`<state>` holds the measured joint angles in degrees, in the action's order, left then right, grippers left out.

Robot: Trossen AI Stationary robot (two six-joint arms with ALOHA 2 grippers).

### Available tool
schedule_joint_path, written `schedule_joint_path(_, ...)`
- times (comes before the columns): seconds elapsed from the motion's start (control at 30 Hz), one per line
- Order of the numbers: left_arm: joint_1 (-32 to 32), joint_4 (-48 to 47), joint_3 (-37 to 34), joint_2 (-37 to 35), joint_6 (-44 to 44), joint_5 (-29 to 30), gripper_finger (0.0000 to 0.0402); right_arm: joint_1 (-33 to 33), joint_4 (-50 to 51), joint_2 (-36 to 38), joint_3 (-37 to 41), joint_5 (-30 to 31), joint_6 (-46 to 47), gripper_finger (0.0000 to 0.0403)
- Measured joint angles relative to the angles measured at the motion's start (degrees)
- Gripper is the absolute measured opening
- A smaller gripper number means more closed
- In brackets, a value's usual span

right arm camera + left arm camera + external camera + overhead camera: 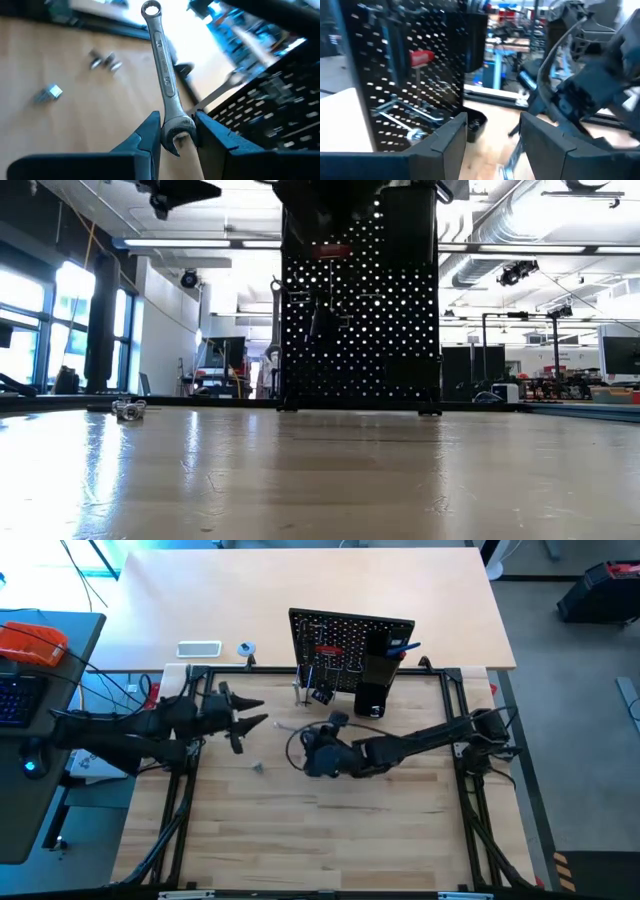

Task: Hang tools onto peg board
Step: Hang the wrench on the peg board

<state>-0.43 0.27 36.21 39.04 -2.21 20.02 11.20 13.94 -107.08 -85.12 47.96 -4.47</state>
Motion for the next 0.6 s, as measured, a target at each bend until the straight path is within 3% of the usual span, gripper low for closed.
schedule_joint_path(0.43, -2.69, 13.62, 0.0, 2.94, 3.83, 12.09, 0.0172, -2.4, -15.29, 3.74, 0.0, 9.8, -12.6, 0.0083)
schedule_joint_path(0.6, -2.69, 20.63, -0.02, 6.26, 3.97, 12.02, 0.0172, -2.29, -23.1, 4.43, 0.0, 10.85, -20.36, 0.0083)
